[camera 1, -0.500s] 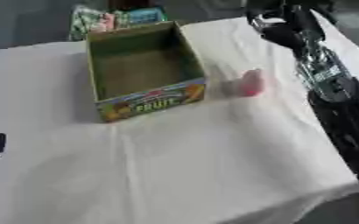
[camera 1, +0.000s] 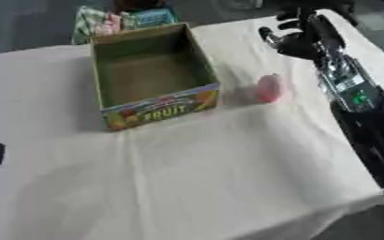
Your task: Pick up objects on the table and place them in the box.
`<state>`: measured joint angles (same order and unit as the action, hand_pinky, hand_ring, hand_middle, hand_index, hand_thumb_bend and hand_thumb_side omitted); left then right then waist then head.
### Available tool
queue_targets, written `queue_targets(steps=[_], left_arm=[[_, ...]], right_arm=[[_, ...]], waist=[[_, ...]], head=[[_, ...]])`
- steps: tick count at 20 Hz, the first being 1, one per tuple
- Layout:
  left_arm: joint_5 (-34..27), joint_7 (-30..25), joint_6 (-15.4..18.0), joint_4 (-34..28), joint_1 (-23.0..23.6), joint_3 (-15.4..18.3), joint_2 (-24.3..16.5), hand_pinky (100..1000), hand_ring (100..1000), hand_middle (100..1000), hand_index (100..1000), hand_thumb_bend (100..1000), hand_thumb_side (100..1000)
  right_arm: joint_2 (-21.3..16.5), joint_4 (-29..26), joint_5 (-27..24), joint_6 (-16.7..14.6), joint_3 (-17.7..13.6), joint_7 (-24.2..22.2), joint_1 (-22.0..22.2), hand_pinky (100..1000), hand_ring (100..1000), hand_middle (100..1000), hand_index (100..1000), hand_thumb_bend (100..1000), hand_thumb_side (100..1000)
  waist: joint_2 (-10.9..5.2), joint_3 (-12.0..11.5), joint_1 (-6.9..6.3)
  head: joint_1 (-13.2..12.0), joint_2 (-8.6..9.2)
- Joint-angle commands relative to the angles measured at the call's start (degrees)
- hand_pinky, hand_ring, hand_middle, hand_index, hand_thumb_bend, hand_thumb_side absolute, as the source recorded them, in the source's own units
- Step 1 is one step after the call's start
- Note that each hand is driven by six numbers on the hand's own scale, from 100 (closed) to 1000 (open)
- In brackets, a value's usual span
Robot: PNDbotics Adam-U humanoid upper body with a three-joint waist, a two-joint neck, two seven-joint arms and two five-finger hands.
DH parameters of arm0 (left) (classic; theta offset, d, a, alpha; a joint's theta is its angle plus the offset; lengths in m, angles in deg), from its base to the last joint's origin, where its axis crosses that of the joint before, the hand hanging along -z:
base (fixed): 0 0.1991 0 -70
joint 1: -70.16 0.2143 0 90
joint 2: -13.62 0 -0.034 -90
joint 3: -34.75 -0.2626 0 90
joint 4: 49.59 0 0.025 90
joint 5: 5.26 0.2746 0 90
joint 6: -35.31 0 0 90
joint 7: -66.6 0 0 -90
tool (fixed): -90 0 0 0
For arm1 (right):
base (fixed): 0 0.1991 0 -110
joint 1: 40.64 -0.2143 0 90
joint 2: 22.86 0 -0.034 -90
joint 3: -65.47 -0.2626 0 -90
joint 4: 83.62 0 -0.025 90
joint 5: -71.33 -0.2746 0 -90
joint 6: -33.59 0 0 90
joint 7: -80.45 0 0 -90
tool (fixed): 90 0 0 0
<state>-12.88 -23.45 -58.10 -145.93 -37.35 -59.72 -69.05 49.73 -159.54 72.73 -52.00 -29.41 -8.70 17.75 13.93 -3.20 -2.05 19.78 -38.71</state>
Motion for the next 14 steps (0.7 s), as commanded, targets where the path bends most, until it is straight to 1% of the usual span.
queue_targets(steps=[1, 5, 9, 14], left_arm=[[0.08, 0.00, 0.01, -1.04, -0.18, 0.16, -1.45, 580, 580, 622, 747, 408, 100], [0.14, 0.10, 0.02, -1.01, -0.06, 0.26, -1.57, 580, 579, 623, 747, 407, 100], [0.17, 0.11, 0.01, -0.94, 0.01, 0.27, -1.61, 581, 579, 623, 747, 405, 100], [0.18, 0.11, 0.01, -0.91, 0.03, 0.27, -1.62, 581, 579, 623, 748, 403, 100]], right_arm=[[-3.60, 0.23, 1.80, -0.01, -0.03, -2.70, 0.11, 722, 803, 761, 884, 383, 238], [-5.12, 0.89, 3.54, 0.11, 0.11, -6.33, 1.46, 732, 812, 768, 886, 379, 239], [-5.78, 1.14, 5.07, -0.33, 0.40, -11.08, 2.46, 746, 823, 779, 889, 387, 242], [-5.63, 1.45, 6.69, -1.69, 1.06, -19.18, 3.04, 762, 836, 787, 894, 404, 242]], waist=[[-1.17, 0.06, 0.29], [-1.18, 0.17, 0.50], [-1.20, 0.33, 0.69], [-1.18, 0.30, 0.72]], head=[[0.19, 0.17], [0.30, 0.13], [0.31, 0.05], [0.27, 0.09]])
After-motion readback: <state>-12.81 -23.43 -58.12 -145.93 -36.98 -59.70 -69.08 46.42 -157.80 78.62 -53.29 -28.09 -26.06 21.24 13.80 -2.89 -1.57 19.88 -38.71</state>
